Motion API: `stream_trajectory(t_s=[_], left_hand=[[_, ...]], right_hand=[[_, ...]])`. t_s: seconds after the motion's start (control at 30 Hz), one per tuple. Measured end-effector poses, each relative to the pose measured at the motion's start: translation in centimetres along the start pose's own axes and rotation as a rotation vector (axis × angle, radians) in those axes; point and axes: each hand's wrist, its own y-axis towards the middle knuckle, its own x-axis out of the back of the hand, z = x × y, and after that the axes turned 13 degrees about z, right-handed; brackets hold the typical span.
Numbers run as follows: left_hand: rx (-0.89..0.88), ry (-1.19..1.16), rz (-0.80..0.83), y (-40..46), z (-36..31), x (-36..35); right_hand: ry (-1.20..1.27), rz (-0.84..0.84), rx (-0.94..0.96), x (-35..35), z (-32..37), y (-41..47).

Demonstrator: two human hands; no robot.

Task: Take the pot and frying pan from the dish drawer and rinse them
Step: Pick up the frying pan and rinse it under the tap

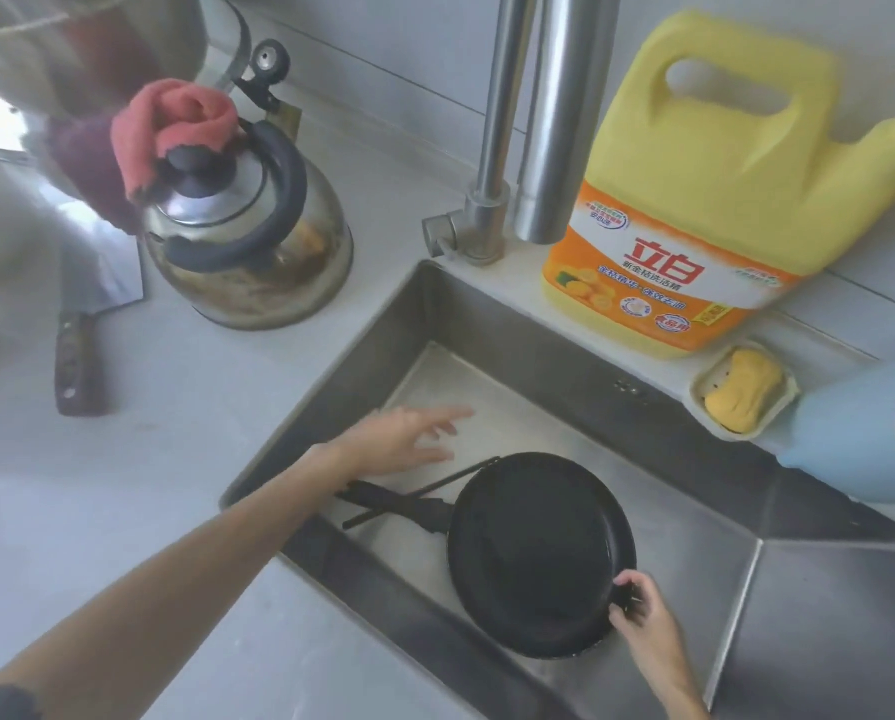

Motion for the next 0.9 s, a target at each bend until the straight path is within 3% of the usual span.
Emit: stream_trajectory(t_s=[0.07,0.13,0.27,0.47,0.6,0.73,0.77,0.8,0.9], left_hand=[[-0.031,-0.198,-0.525,-1.2,-2.4,4.3],[-0.001,-0.300,-0.818,-1.2,-3.6,8.3],[0.122,-0.129,-0.772,0.3,-4.1,12.8],[0.089,-0.028,-0.876,0.7,-3.5,13.6],[0.133,-0.236,-0.990,1.2,-3.6,13.3],[0.020,-0.564,-1.131,1.2,-3.2,8.1],[0.040,-0.499,-1.052,0.9,-2.6,5.8],[0.092,-0.342,-0.848,0.7,-1.6,3.5],[0.286,0.203,0.150,0.9,1.9,-2.2]], right_hand=[[-0.027,0.005,0.005,0.0,0.3,-0.1],[-0.050,0.005,0.012,0.0,0.5,-0.4],[-0.064,0.000,0.014,-0.2,0.5,-0.6],[-0.062,0.006,0.004,-0.7,0.4,-0.7],[-0.051,0.012,-0.007,-1.0,0.3,-0.8],[-0.051,0.013,-0.011,-1.0,0.1,-0.9],[-0.051,0.016,-0.011,-1.1,0.1,-1.0],[-0.052,0.021,-0.008,-1.1,0.2,-1.0],[-0.047,0.019,-0.009,-1.1,0.0,-0.8]])
